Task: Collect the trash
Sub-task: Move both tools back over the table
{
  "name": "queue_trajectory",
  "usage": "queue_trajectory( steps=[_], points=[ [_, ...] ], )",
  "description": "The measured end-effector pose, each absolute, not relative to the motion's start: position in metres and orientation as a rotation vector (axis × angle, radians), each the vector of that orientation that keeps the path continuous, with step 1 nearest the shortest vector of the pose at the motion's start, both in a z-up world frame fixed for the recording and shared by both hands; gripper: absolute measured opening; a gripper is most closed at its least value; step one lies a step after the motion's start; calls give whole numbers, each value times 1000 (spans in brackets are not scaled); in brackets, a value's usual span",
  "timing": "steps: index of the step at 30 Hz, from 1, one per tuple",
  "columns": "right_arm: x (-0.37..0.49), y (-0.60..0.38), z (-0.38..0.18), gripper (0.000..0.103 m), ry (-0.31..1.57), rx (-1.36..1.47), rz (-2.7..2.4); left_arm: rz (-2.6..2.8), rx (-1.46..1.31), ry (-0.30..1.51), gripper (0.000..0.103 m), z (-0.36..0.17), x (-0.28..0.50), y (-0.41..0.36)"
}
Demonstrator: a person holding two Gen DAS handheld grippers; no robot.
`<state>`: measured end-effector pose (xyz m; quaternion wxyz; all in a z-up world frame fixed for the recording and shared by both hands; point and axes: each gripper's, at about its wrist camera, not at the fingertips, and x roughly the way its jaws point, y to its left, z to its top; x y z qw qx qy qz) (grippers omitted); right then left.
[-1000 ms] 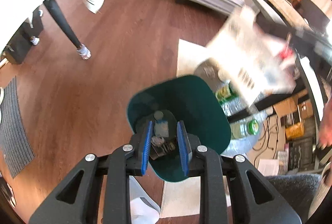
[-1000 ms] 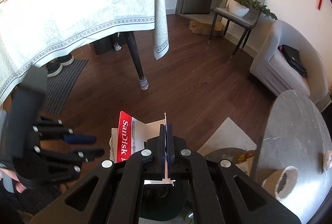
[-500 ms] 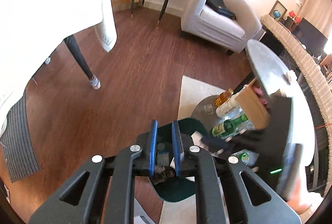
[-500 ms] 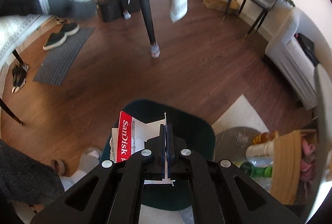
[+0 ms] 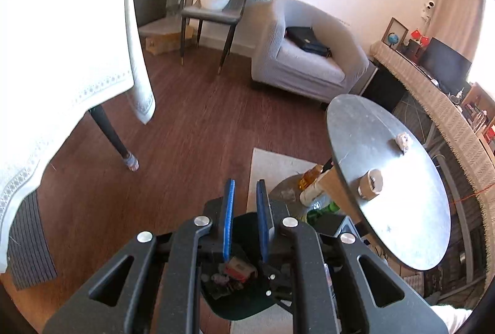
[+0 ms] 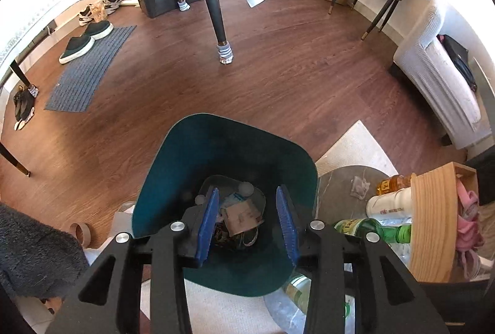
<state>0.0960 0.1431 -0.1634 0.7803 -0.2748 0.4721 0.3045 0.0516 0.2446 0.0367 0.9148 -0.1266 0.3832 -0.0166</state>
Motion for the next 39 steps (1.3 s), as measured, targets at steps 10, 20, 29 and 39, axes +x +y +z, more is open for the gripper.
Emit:
queue_trajectory(
  steps=[10,20,29,39],
  points=[
    [76,126,-105,39,947,-461,787,-17,-251,710,15,68,52,232],
    [82,74,-26,39,801,-345,743,-18,-217,674,28,79,58,205],
    [110,-2,3,44,748,-243,611,-81,-128,661,51,77,70,153],
    [141,-94,21,64,709,-113,449,-154,-69,696,64,51,90,104]
  ],
)
